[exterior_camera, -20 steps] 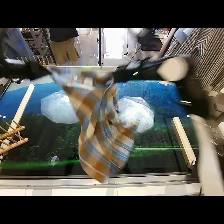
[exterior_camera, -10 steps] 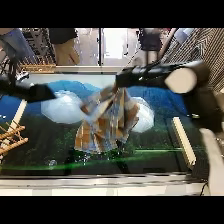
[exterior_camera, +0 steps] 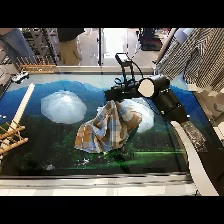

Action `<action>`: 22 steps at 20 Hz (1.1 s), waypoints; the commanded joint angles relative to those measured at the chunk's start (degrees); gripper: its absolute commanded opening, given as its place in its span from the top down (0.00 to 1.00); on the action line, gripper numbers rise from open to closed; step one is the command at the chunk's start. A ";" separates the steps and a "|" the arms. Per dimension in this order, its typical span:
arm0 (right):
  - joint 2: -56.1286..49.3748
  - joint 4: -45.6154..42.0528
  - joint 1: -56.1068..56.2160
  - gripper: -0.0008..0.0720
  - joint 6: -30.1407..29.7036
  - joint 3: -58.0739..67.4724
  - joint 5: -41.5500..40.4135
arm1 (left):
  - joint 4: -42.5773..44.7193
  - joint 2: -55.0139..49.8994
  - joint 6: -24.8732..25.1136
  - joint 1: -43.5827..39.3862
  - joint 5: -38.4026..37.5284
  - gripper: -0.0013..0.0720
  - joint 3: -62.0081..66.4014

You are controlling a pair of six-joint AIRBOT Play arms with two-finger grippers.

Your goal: Fold the clothes and pants, and hang the long-sleeved shirts on hangers.

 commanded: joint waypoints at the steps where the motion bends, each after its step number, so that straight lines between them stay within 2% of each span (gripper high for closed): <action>1: -0.33 0.17 0.07 0.94 -0.28 -0.11 -2.03 | -2.36 -1.16 -1.25 9.99 16.09 0.21 -8.39; 6: -0.33 1.31 0.07 0.94 -0.11 -0.11 -1.90 | -4.17 -9.84 -1.20 9.11 23.50 0.21 -8.28; 8: -0.33 1.31 0.07 0.94 -0.09 -0.11 -1.75 | -4.92 -12.20 -1.18 8.94 26.29 0.32 -7.78; 11: -0.33 1.33 0.07 0.94 -0.07 -0.11 -1.81 | -7.32 -14.86 1.68 8.35 27.65 0.34 -5.90; 12: -0.33 1.31 0.07 0.94 -0.07 -0.11 -1.79 | -8.15 -15.26 1.81 7.98 28.30 0.41 -5.57; 13: -0.33 1.33 0.07 0.94 -0.04 -0.11 -1.75 | -8.74 -15.50 1.84 7.91 29.31 0.54 -5.57; 15: -0.33 1.36 0.07 0.94 -0.04 -0.11 -1.66 | -9.33 -16.17 1.81 7.72 29.66 0.55 -5.57; 16: -0.33 1.40 0.07 0.94 -0.04 -0.11 -1.64 | -9.33 -16.46 1.81 7.72 29.62 0.66 -5.57; 17: -0.33 1.42 0.07 0.94 -0.04 -0.11 -1.62 | -9.31 -16.59 1.81 7.72 29.62 0.72 -5.57; 19: -0.33 1.42 0.07 0.94 -0.04 -0.11 -1.53 | -9.33 -16.59 1.81 7.72 29.70 0.72 -5.57; 21: -0.33 1.42 0.07 0.94 -0.04 -0.11 -1.51 | -9.33 -16.59 1.81 7.72 29.70 0.88 -5.57; 22: -0.33 1.42 0.07 0.94 -0.04 -0.11 -1.51 | -9.33 -16.55 1.81 7.72 29.70 0.90 -5.57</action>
